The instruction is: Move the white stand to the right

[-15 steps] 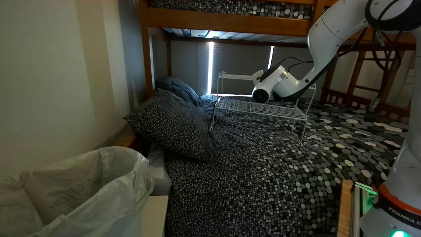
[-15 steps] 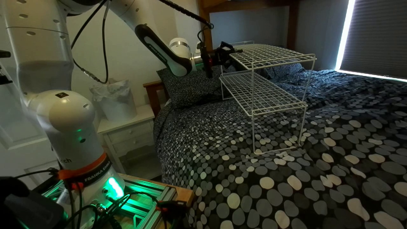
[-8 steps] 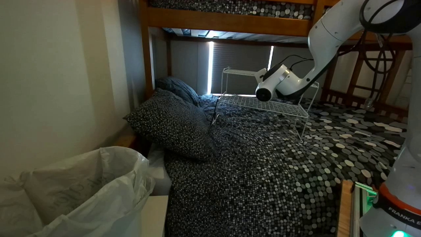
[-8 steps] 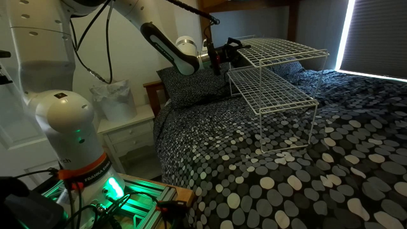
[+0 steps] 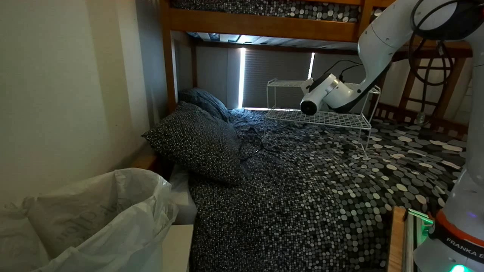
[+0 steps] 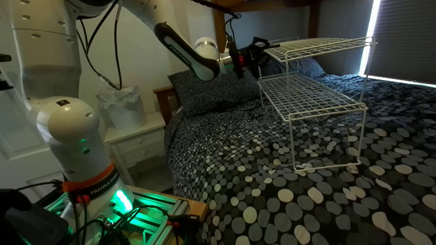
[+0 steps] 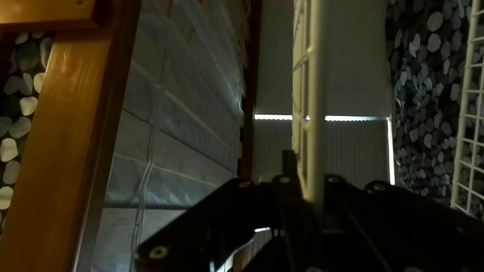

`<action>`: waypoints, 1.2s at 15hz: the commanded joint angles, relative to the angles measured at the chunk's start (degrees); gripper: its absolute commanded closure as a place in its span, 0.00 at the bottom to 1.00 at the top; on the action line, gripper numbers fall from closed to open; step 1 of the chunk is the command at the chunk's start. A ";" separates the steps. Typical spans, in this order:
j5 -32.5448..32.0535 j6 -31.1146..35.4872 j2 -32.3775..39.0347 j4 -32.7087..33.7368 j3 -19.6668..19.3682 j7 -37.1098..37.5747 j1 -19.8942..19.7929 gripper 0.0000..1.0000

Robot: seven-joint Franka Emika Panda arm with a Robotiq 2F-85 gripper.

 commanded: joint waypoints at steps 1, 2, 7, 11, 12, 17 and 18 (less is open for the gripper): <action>-1.70 -5.42 -1.21 1.86 -1.18 -3.64 -1.16 0.98; -1.51 -5.98 -0.91 2.12 -1.49 -3.88 -1.57 0.98; 2.68 -7.73 0.23 3.66 -2.76 -4.82 -3.95 0.98; 7.67 -7.58 1.98 5.76 -3.61 -6.44 -5.69 0.98; 9.15 -7.19 2.48 6.45 -3.73 -6.90 -6.15 0.98; 13.11 -6.95 5.60 8.92 -3.32 -8.64 -6.50 0.98; 13.24 -6.69 6.09 9.23 -3.17 -8.96 -6.41 0.67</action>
